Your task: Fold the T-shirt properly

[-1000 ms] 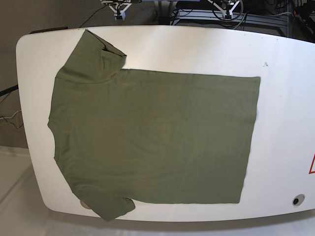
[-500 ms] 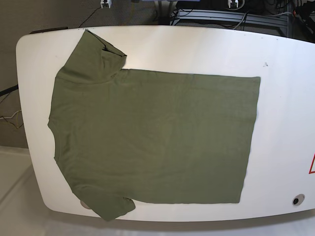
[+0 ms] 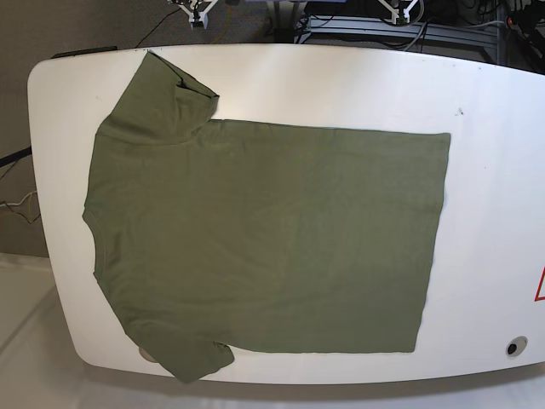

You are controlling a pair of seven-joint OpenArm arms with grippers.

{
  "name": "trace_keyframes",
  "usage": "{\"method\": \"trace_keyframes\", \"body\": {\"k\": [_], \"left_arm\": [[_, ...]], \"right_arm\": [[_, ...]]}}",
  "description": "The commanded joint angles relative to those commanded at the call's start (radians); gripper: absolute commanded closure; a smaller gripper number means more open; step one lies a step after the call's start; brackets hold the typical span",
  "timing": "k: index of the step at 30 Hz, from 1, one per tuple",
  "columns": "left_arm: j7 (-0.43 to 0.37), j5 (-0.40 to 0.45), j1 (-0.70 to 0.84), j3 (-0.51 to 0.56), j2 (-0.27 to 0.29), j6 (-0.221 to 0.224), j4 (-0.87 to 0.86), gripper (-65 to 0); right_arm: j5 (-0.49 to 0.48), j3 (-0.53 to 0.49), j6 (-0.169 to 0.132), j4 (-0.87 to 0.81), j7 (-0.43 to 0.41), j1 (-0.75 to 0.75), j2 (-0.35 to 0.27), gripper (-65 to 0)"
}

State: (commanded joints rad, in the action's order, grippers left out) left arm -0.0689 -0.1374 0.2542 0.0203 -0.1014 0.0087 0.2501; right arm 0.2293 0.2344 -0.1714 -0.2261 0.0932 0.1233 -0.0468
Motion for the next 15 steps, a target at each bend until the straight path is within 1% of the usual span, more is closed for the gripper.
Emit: {"method": "trace_keyframes", "body": {"k": [6, 12, 15], "left_arm": [[-0.023, 0.0, 0.027, -0.002, -0.015, -0.005, 0.025, -1.7], [-0.042, -0.002, 0.116, -0.003, -0.043, -0.05, 0.167, -1.5], [-0.045, -0.004, 0.166, -0.004, -0.057, -0.089, 0.249, -1.4]], "right_arm": [[-0.005, -0.007, -0.003, 0.0, -0.013, 0.013, 0.0, 0.0], [-0.022, -0.017, -0.028, -0.056, -0.075, 0.094, -0.002, 0.0], [-0.038, -0.016, -0.048, -0.115, -0.094, 0.149, -0.007, 0.0]]}}
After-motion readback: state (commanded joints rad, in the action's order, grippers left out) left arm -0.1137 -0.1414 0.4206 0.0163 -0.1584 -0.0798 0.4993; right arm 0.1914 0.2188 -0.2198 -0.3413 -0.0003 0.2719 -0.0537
